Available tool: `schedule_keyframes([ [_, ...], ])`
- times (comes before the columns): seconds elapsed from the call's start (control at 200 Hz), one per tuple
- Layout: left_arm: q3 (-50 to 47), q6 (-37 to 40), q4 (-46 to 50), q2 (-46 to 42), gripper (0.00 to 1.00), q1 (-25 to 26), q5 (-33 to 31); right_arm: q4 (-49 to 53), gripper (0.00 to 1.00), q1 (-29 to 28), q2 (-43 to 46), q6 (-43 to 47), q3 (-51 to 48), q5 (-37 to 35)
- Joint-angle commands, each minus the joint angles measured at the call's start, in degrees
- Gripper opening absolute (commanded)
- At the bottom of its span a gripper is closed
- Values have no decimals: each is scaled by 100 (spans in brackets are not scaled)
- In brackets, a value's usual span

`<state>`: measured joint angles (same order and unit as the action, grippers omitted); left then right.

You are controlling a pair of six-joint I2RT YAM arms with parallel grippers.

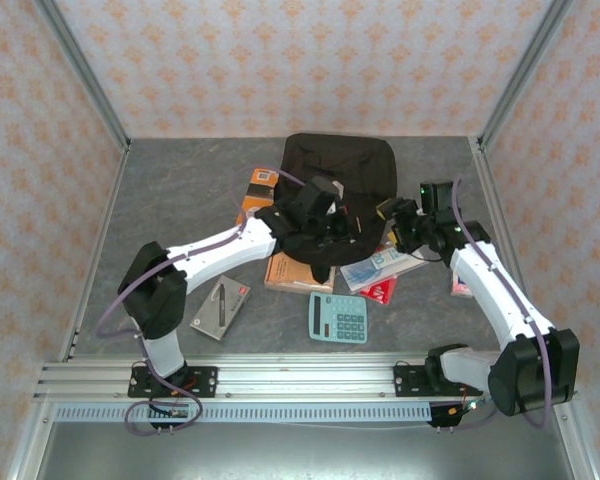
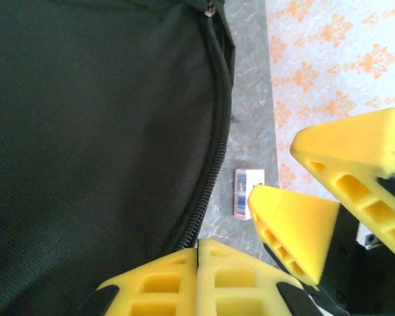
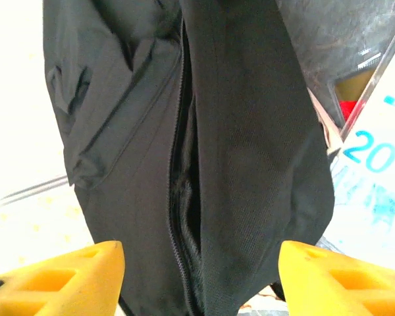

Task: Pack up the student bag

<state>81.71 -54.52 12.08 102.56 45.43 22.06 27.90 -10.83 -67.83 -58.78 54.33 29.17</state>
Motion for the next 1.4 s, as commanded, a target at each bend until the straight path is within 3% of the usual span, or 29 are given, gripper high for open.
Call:
schedule_keyframes([
  [0.0,249,-129,-407,-2,0,79,28,-514,59,-33,121,-364,-156,228],
  [0.445,205,-86,-429,10,0,84,-31,-1449,59,-401,-419,-301,-649,371],
  [0.54,196,-7,-346,-34,0,79,-78,-1607,42,-409,-535,-278,-696,340],
  [0.716,109,152,-133,-204,0,2,-218,-1287,0,-407,-557,36,-700,-12],
  [1.396,-759,536,547,-1165,0,-480,-767,-273,0,-343,-336,1091,-417,-1062],
])
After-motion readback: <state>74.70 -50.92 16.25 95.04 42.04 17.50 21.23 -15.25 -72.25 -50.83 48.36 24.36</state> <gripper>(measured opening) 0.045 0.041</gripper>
